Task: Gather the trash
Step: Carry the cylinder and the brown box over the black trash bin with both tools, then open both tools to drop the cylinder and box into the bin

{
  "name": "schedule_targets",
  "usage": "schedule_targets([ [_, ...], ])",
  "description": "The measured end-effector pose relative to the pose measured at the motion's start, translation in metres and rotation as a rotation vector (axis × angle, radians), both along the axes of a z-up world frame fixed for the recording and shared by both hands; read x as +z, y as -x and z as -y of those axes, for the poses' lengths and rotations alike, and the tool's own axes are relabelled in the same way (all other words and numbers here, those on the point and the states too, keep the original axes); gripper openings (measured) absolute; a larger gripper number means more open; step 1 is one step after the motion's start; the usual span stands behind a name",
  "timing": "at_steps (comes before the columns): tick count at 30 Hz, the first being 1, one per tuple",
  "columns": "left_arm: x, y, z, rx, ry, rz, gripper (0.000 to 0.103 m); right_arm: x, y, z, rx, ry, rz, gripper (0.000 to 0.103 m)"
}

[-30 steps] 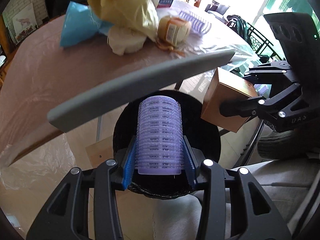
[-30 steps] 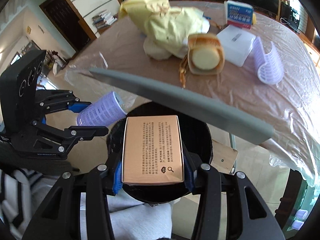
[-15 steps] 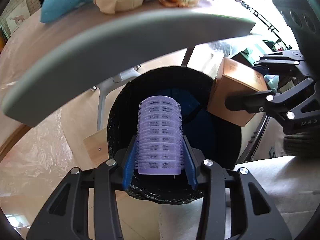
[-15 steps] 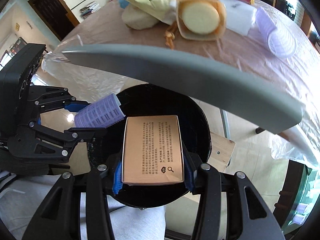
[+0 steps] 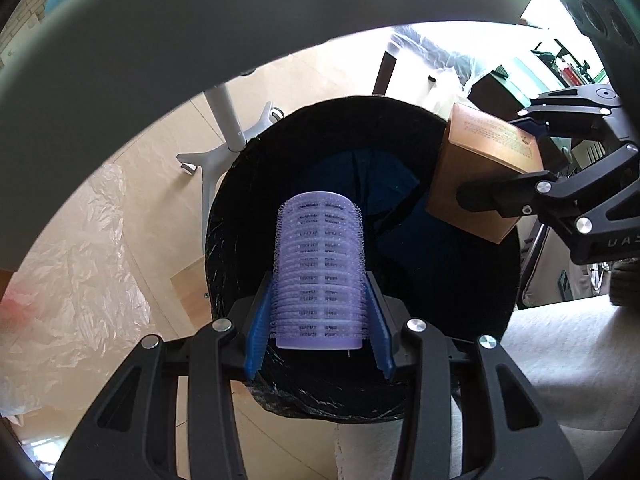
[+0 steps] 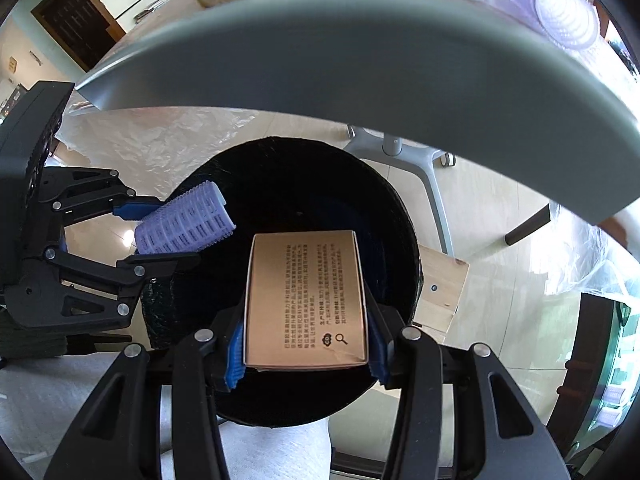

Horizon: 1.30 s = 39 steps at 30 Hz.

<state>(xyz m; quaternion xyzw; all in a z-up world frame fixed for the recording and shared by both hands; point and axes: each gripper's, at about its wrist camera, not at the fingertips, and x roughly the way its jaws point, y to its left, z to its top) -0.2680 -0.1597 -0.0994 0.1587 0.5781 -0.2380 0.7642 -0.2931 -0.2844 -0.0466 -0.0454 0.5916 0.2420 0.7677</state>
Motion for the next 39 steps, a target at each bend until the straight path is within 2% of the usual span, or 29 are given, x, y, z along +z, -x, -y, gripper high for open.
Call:
schedule_targets([
  [11,-0.014,-0.001,0.006,-0.042,-0.037,-0.009,0.045,-0.001,-0.008,-0.016,0.023,0.028,-0.019,0.048],
  [12,-0.014,-0.001,0.006,-0.046,-0.028,-0.008,0.048,-0.001,-0.008,-0.017,0.02,0.029,-0.019,0.048],
  [13,-0.014,-0.001,0.006,-0.046,-0.017,-0.007,0.061,0.0,-0.008,-0.017,0.016,0.027,-0.02,0.049],
  [15,-0.011,-0.001,0.004,-0.038,0.015,0.001,0.077,0.0,-0.009,-0.016,0.009,0.026,-0.022,0.062],
  [16,-0.009,-0.002,0.004,-0.031,0.026,0.006,0.08,-0.001,-0.007,-0.016,0.005,0.028,-0.015,0.064],
  [20,-0.011,-0.005,0.003,-0.01,0.026,-0.01,0.084,0.001,-0.006,-0.01,-0.011,0.03,-0.002,0.071],
  [27,-0.001,-0.002,-0.007,0.017,0.021,0.013,0.084,0.017,-0.002,0.008,-0.053,0.021,0.022,0.074],
  [31,0.025,0.007,-0.017,0.028,0.042,0.068,0.084,0.043,0.005,0.026,-0.073,0.015,0.08,0.077],
  [36,0.086,0.016,-0.034,0.05,0.104,0.203,0.084,0.104,0.011,0.046,-0.128,0.032,0.258,0.086],
  [37,0.105,0.015,-0.037,0.058,0.127,0.256,0.09,0.115,0.01,0.049,-0.147,0.032,0.298,0.089],
  [38,0.118,0.015,-0.04,0.067,0.141,0.301,0.095,0.134,0.008,0.055,-0.179,0.024,0.371,0.099],
  [39,0.136,0.013,-0.042,0.086,0.159,0.372,0.102,0.149,0.005,0.06,-0.209,0.008,0.438,0.099],
])
